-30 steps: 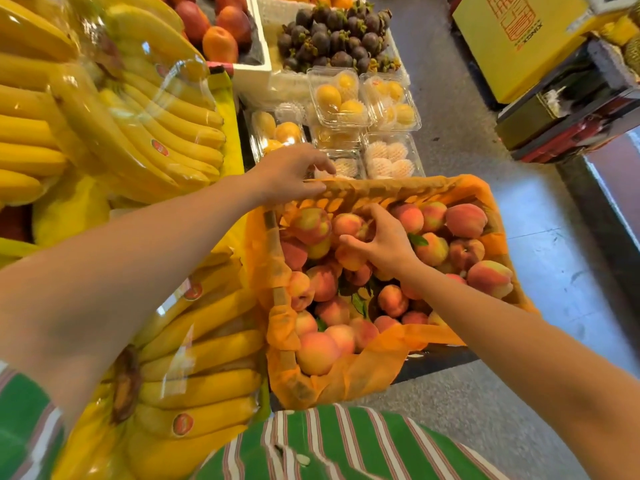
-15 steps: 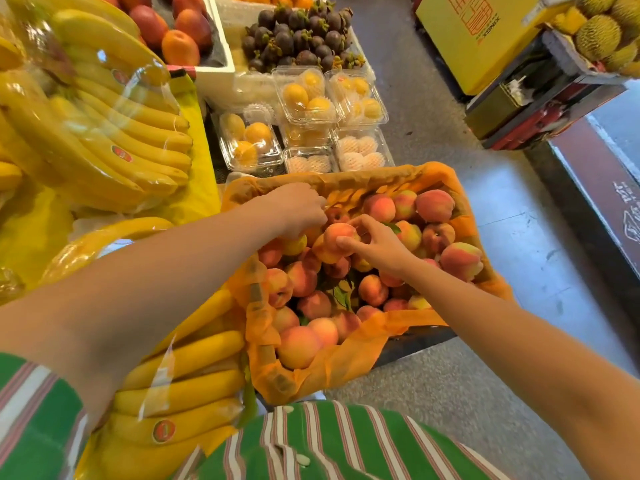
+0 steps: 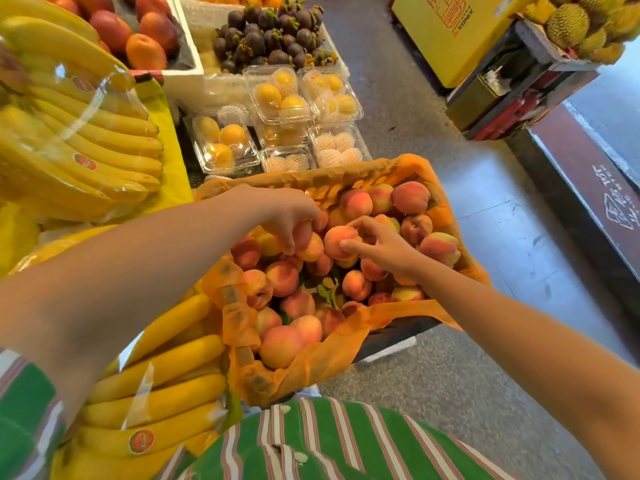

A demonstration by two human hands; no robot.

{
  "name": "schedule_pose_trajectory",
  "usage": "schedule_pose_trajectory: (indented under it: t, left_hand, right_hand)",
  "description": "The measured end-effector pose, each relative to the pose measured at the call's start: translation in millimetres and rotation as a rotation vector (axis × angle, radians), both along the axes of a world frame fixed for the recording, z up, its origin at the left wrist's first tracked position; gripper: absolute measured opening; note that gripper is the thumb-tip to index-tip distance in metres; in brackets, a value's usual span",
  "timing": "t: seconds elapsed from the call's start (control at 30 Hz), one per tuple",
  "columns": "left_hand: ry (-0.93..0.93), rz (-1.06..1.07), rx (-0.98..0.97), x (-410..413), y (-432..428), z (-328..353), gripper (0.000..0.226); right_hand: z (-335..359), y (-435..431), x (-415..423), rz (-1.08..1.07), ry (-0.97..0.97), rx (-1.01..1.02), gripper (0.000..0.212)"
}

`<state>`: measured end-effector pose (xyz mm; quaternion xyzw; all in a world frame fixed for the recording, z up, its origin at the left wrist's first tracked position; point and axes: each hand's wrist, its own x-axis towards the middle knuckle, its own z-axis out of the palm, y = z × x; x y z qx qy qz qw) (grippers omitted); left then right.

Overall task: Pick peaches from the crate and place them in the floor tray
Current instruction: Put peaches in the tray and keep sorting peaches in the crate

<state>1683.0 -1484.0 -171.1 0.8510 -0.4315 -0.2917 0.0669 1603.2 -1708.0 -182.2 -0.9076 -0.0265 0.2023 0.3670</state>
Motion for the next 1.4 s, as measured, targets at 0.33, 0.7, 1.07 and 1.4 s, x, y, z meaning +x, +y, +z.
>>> schedule_pose_trajectory:
  t: [0.33, 0.7, 1.07, 1.4]
  left_hand:
    - [0.682, 0.520, -0.524, -9, 2, 5, 0.047]
    - [1.341, 0.794, -0.819, -23, -17, 0, 0.063]
    - [1.066, 0.726, -0.670, -25, -16, 7, 0.063]
    - [1.003, 0.734, -0.556, -28, -7, -7, 0.048]
  right_hand:
    - [22, -16, -13, -0.187, 0.315, 0.417, 0.015]
    - [41, -23, -25, -0.420, 0.484, 0.852, 0.065]
    - [45, -39, -31, -0.320, 0.327, 0.459, 0.079]
    - [15, -29, -31, 0.156, 0.184, -0.098, 0.063]
